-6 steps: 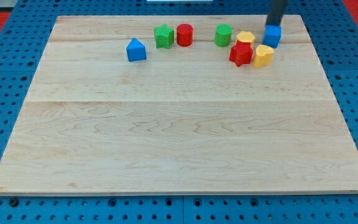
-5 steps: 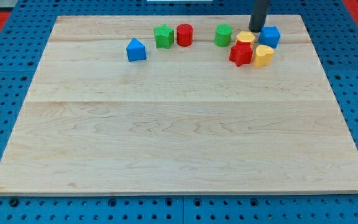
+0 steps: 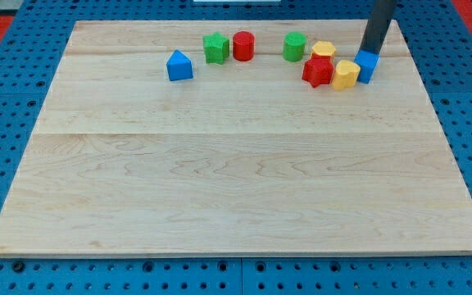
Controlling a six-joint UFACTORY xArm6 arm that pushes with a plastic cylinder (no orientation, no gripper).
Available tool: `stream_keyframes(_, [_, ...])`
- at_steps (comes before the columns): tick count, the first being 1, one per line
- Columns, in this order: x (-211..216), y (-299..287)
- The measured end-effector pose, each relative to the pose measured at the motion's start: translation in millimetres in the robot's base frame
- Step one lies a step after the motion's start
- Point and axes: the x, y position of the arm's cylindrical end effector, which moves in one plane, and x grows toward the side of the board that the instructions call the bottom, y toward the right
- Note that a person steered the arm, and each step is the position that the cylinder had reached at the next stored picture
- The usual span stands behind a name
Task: Slide the blue cube to the bottom center
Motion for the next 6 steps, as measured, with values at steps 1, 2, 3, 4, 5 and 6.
stream_keyframes(1, [27,-2])
stream_keyframes(2, [47,-6])
stream_keyframes(3, [68,-29])
stream_keyframes(4, [96,-42])
stream_keyframes(5, [116,-63])
stream_keyframes(6, [145,-78])
